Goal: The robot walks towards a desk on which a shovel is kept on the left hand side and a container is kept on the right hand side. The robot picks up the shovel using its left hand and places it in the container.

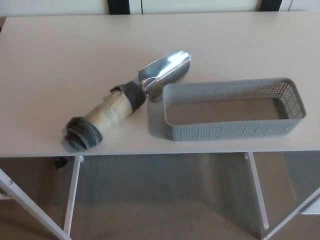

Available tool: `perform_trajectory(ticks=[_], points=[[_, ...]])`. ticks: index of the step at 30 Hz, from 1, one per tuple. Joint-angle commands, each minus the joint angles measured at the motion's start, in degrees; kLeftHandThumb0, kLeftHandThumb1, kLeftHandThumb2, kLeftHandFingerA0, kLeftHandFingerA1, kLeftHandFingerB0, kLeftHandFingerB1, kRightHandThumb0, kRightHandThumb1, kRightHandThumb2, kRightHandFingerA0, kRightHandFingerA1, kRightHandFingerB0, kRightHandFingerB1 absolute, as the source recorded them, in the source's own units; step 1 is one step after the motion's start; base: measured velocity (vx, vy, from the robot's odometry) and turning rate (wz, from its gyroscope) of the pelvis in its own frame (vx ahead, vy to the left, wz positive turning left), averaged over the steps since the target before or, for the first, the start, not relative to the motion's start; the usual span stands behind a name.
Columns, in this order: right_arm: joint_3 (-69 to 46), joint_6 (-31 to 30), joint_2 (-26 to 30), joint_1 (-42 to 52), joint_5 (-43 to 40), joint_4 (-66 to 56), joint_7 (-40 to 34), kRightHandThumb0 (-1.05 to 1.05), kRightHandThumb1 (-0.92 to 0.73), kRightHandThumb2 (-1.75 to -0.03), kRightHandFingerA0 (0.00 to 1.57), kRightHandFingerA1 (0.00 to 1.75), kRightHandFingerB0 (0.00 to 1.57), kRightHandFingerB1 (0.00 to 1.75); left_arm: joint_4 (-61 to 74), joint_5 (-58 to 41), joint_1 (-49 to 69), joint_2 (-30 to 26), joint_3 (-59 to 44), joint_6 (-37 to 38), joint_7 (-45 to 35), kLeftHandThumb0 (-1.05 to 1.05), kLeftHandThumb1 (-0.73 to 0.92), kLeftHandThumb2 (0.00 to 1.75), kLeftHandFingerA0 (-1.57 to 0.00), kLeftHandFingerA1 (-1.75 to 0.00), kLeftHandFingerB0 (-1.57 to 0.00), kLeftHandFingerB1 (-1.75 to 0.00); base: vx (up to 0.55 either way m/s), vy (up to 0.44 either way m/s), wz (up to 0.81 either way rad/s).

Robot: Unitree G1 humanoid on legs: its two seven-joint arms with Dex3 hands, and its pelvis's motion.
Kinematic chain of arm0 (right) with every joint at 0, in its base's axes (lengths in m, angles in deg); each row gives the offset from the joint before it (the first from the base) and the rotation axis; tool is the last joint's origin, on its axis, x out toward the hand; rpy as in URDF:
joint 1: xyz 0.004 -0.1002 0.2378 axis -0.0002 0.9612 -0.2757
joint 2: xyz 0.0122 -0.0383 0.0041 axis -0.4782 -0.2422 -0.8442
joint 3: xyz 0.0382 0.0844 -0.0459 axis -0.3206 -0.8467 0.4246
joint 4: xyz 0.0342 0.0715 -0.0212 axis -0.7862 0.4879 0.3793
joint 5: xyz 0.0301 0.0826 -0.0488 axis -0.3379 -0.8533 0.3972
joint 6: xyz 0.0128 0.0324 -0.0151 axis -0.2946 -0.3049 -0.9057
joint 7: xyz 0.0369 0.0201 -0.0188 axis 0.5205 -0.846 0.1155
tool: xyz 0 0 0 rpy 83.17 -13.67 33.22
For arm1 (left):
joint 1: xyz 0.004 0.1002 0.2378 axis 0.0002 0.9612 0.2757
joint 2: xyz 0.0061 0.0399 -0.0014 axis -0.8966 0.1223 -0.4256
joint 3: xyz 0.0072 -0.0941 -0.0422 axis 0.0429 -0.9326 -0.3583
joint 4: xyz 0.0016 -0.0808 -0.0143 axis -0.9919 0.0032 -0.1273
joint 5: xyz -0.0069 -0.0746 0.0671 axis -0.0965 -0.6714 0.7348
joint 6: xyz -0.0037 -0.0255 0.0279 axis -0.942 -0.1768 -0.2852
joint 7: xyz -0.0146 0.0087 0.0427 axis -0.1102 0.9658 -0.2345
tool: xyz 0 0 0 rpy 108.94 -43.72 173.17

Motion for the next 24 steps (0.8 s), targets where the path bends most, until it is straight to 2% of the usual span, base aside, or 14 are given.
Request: perform_trajectory(ticks=[1,6,9,10,22,24], points=[[0.3,0.5,0.4,-0.2,0.5,0.2,0.0,-0.47,-0.66,-0.6,0.3,0.42,0.27,0.34,1.0,0.2,0.2,-1.2,0.0,0.1,-0.1,-0.32,0.65,0.6,-0.19,-0.39,-0.24,-0.32,0.01,0.236,-0.12],[0.5,0.5,0.5,-0.1,0.4,0.1,-0.1,-0.48,-0.65,-0.6,0.3,0.41,0.27,0.34,1.2,0.2,0.2,-1.1,0.0,0.1,0.4,-0.3,0.65,0.59,-0.29,-0.54,-0.25,-0.33,0.0,0.279,-0.04],[0.5,0.2,0.4,-0.4,0.5,1.2,-0.3,-0.48,-0.65,-0.59,0.32,0.42,0.28,0.34,0.8,0.6,0.2,-1.2,0.3,0.3,0.5,-0.32,0.64,0.59,-0.27,-0.45,-0.25,-0.32,0.07,0.103,0.09],[0.4,0.3,0.3,-0.4,0.3,1.2,-0.3,-0.49,-0.65,-0.59,0.33,0.44,0.28,0.35,0.7,0.7,0.2,-1.3,0.5,0.2,0.3,-0.35,0.65,0.59,-0.21,-0.4,-0.25,-0.32,0.05,0.007,0.08],[0.7,0.4,0.5,-0.5,0.5,0.7,0.3,-0.47,-0.66,-0.6,0.31,0.43,0.26,0.35,0.0,0.6,-0.2,-1.3,0.8,0.5,0.4,-0.35,0.64,0.6,-0.19,-0.37,-0.25,-0.33,0.01,-0.007,0.02],[0.3,0.2,0.4,-0.7,0.1,1.0,0.5,-0.45,-0.65,-0.6,0.32,0.42,0.27,0.35,0.4,2.4,0.4,-1.4,2.4,2.1,1.0,-0.34,0.66,0.6,-0.24,-0.37,-0.24,-0.32,0.0,0.0,0.0]])
